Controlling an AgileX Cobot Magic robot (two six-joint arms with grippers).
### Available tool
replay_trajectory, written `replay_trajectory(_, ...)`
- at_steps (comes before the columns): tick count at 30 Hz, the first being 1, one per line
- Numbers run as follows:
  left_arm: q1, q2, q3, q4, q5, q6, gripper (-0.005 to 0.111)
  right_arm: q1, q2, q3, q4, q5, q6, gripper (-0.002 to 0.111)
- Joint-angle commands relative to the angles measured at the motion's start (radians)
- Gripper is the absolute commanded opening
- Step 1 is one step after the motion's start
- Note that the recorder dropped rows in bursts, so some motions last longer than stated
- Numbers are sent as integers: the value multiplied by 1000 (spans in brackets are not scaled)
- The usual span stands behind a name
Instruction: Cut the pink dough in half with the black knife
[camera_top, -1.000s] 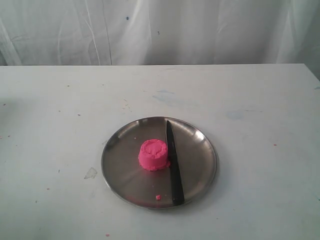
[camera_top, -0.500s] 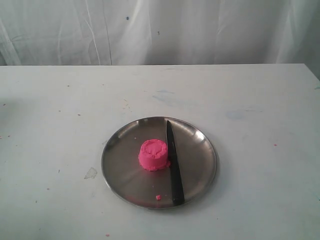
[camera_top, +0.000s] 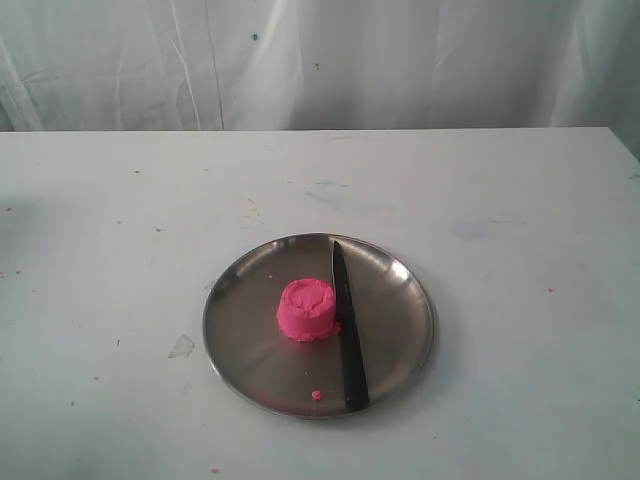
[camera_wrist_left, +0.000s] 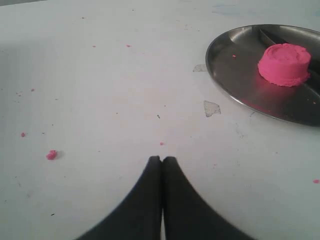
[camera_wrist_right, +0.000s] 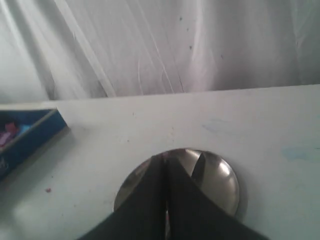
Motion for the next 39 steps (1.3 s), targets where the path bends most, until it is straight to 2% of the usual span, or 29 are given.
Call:
replay_trajectory(1, 5, -5, 3, 3, 2, 4, 0, 3, 169, -113, 92, 111, -186, 0)
replay_trajectory(8, 5, -5, 3, 3, 2, 4, 0, 3, 430, -251, 221, 224, -385, 0)
replay_trajectory(10, 5, -5, 3, 3, 2, 4, 0, 3, 498, -262, 320, 219, -481, 1)
replay_trajectory(14, 5, -5, 3, 3, 2, 4, 0, -4, 626, -262, 481, 182, -644, 13)
replay_trajectory(19, 5, -5, 3, 3, 2, 4, 0, -122, 817, -258, 785, 167, -906, 37)
replay_trajectory(21, 5, -5, 3, 3, 2, 4, 0, -192, 902, -256, 876, 186, -988, 41)
replay_trajectory(24, 5, -5, 3, 3, 2, 4, 0, -271, 1032, -256, 975, 223, -1095, 41)
replay_trajectory(31, 5, -5, 3, 3, 2, 4, 0, -286, 1341, -269, 1100, 235, -1274, 44)
replay_trajectory(35, 5, -5, 3, 3, 2, 4, 0, -261, 1506, -337, 1095, 271, -1291, 47)
replay_trajectory(39, 5, -5, 3, 3, 2, 4, 0, -251, 1572, -340, 1085, 265, -1296, 51)
